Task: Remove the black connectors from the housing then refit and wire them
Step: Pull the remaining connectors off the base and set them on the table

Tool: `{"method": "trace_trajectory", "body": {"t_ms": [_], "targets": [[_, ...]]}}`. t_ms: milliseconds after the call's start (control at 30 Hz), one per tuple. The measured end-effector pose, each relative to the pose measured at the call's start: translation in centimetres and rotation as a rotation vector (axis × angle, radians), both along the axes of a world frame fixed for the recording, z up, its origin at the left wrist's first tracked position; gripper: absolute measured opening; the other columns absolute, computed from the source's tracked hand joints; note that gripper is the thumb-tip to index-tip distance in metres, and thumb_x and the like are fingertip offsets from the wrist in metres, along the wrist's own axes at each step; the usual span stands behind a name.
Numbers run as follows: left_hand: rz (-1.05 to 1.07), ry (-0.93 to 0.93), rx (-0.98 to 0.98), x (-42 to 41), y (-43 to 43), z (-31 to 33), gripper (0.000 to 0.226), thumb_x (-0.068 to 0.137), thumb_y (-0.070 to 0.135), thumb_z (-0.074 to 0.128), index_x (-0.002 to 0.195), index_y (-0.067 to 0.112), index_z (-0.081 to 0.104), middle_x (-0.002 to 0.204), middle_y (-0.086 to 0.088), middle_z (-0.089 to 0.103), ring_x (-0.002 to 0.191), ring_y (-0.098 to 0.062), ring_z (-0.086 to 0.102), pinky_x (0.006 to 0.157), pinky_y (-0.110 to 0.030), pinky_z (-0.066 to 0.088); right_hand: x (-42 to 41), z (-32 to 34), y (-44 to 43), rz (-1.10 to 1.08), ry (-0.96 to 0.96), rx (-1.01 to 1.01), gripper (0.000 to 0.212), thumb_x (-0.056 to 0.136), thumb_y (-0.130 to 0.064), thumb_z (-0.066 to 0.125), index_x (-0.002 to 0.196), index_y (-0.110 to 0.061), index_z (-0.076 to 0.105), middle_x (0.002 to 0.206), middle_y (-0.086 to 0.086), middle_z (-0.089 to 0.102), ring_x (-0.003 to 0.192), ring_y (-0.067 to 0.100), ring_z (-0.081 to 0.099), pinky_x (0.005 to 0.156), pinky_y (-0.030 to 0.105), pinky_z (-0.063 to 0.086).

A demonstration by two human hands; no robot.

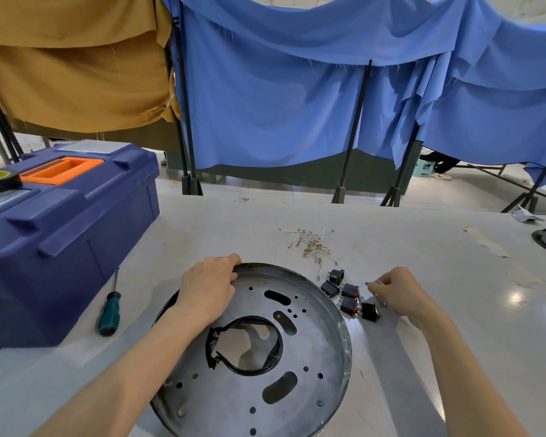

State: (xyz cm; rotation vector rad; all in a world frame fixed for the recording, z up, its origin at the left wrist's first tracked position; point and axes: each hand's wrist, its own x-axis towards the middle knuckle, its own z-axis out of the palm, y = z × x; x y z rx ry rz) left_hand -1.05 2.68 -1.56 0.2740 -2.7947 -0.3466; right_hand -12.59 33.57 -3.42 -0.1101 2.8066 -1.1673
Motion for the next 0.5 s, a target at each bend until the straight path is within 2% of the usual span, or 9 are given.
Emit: {"method": "trace_trajectory", "body": {"t_ms": [33,133,200,267,333,400,433,500], "targets": [[-0.003,-0.003,0.005,0.0,0.0,0.0,0.037,0.091,0.004,0.046,0.122,0.022,0.055,0.105,-0.001,0.068,0.094,-0.024,0.06,0.063,-0.028,0.037,0.0,0.4,0.5,-0.011,-0.022,-0.093,0.045,0.087,-0.002,0.06,0.05,-0.01,0.035,0.047,-0.002,0.018,0.035,0.012,0.019,0.043,0.017,0.015],[-0.027,-0.022,0.018,0.3,0.0,0.2,0.032,0.093,0.008,0.047,0.121,0.023,0.055,0.104,-0.003,0.067,0.093,-0.026,0.06,0.066,-0.03,0.042,0.4,2.3,1.5,-0.028,-0.025,-0.258,0.031,0.09,-0.006,0.059,0.06,-0.001,0.051,0.049,0.0,0.023,0.04,0.014,0.014,0.041,0.016,0.014],[-0.047,-0.046,0.042,0.4,0.0,0.3,0.031,0.094,0.009,0.048,0.12,0.024,0.056,0.106,-0.003,0.067,0.095,-0.026,0.06,0.066,-0.031,0.041,1.2,3.8,1.2,0.003,-0.01,-0.347,0.026,0.091,-0.007,0.06,0.068,0.003,0.059,0.048,0.003,0.048,0.038,0.013,0.017,0.038,0.016,0.016],[-0.079,-0.108,0.072,0.4,-0.2,0.8,0.027,0.096,0.016,0.049,0.12,0.026,0.058,0.11,-0.004,0.066,0.099,-0.027,0.058,0.072,-0.033,0.044,2.6,5.5,0.1,0.08,-0.023,-0.42,0.02,0.093,-0.01,0.06,0.079,0.005,0.063,0.066,0.01,0.068,0.037,0.013,0.02,0.037,0.017,0.018],[-0.137,-0.162,0.115,0.5,-0.3,1.8,0.027,0.097,0.026,0.052,0.123,0.026,0.06,0.115,-0.004,0.064,0.106,-0.026,0.056,0.087,-0.037,0.046,4.0,7.0,-1.4,0.193,-0.047,-0.444,0.018,0.092,-0.013,0.063,0.083,0.003,0.065,0.07,0.014,0.069,0.039,0.014,0.02,0.037,0.019,0.018],[-0.205,-0.109,0.133,0.8,0.1,3.1,0.035,0.095,0.035,0.057,0.129,0.029,0.058,0.115,-0.002,0.061,0.11,-0.021,0.054,0.097,-0.039,0.042,5.2,7.9,-3.1,0.317,-0.068,-0.428,0.016,0.091,-0.013,0.064,0.084,0.001,0.066,0.069,0.014,0.067,0.041,0.014,0.022,0.037,0.02,0.018],[-0.244,-0.036,0.178,1.0,0.6,3.7,0.037,0.092,0.037,0.06,0.129,0.031,0.058,0.11,0.0,0.06,0.107,-0.017,0.054,0.097,-0.036,0.041,5.9,8.2,-4.0,0.373,-0.079,-0.419,0.015,0.092,-0.013,0.064,0.085,0.001,0.067,0.069,0.012,0.067,0.041,0.013,0.023,0.036,0.02,0.018],[-0.348,0.05,0.397,1.7,2.2,4.9,0.033,0.086,0.034,0.069,0.118,0.031,0.066,0.095,0.004,0.066,0.092,-0.012,0.06,0.09,-0.028,0.046,6.9,8.5,-5.7,0.47,-0.079,-0.403,0.013,0.091,-0.012,0.065,0.085,-0.002,0.068,0.068,0.009,0.067,0.041,0.012,0.024,0.037,0.02,0.018]]}}
